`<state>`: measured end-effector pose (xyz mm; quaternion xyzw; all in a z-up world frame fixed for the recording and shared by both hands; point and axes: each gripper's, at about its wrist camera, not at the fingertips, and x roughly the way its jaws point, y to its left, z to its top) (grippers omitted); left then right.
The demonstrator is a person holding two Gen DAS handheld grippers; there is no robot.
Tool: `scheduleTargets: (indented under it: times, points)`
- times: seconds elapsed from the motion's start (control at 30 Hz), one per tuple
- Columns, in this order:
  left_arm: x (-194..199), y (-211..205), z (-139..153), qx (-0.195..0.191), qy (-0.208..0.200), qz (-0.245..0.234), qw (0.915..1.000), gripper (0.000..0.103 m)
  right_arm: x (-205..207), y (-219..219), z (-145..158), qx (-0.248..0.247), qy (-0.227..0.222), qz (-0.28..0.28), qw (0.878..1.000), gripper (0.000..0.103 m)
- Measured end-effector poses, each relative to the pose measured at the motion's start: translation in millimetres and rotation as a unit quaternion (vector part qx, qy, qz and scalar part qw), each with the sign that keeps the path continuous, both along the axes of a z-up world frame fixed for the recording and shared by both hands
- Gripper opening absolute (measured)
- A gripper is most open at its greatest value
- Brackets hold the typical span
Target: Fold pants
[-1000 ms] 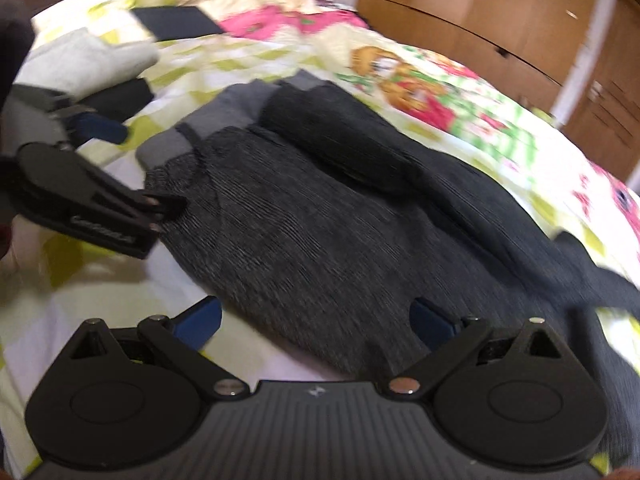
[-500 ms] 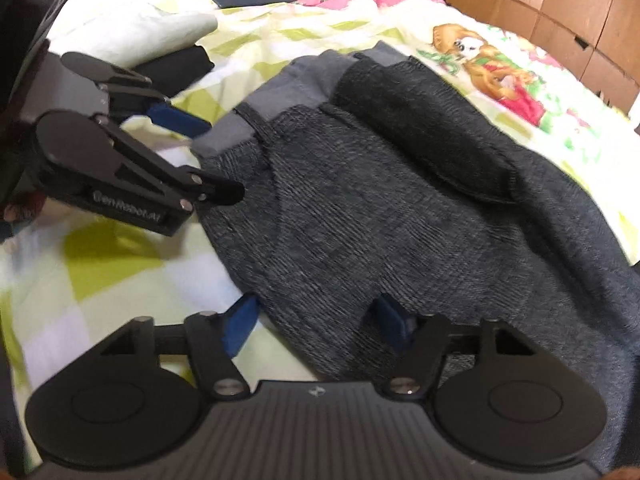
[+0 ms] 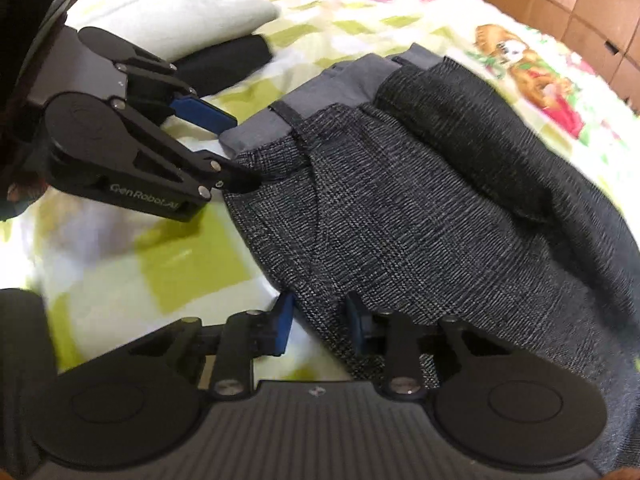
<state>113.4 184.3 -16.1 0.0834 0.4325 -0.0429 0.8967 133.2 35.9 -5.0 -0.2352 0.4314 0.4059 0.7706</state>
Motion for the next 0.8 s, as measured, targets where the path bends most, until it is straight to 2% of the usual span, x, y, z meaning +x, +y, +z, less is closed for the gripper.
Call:
scheduleTargets:
  times: [0.17, 0.27, 0.3, 0.43, 0.53, 0.63, 0.67, 0.73, 0.8]
  points:
    - [-38, 14, 4, 0.015, 0.011, 0.025, 0.9995, 0.062, -27, 11, 4, 0.037, 0.042, 0.01, 0.998, 0.031]
    - [-50, 13, 9, 0.031, 0.007, 0.044, 0.9985, 0.063, -27, 11, 6, 0.079, 0.069, -0.018, 0.994, 0.039]
    - [-52, 12, 12, 0.028, 0.007, 0.05, 0.9984, 0.063, -25, 7, 8, 0.093, 0.073, -0.029, 0.993, 0.038]
    - [-58, -5, 28, 0.049, -0.01, 0.057, 0.9971, 0.063, -15, -42, 28, 0.135, 0.064, -0.091, 0.985, 0.041]
    - [-63, -20, 40, 0.063, -0.028, 0.06, 0.9958, 0.063, -6, -105, 36, 0.14, 0.043, -0.177, 0.973, 0.049]
    - [-60, -38, 51, 0.067, -0.043, 0.048, 0.9957, 0.063, 6, -186, 34, 0.125, 0.021, -0.29, 0.948, 0.052]
    - [-58, -43, 52, 0.066, -0.045, 0.044, 0.9958, 0.063, 9, -216, 32, 0.119, 0.017, -0.334, 0.935, 0.052]
    - [-54, -55, 55, 0.082, -0.048, 0.041, 0.9946, 0.063, 12, -274, 28, 0.116, 0.012, -0.415, 0.902, 0.052]
    - [-51, -64, 57, 0.084, -0.047, 0.045, 0.9944, 0.063, 13, -331, 26, 0.122, -0.002, -0.491, 0.862, 0.056]
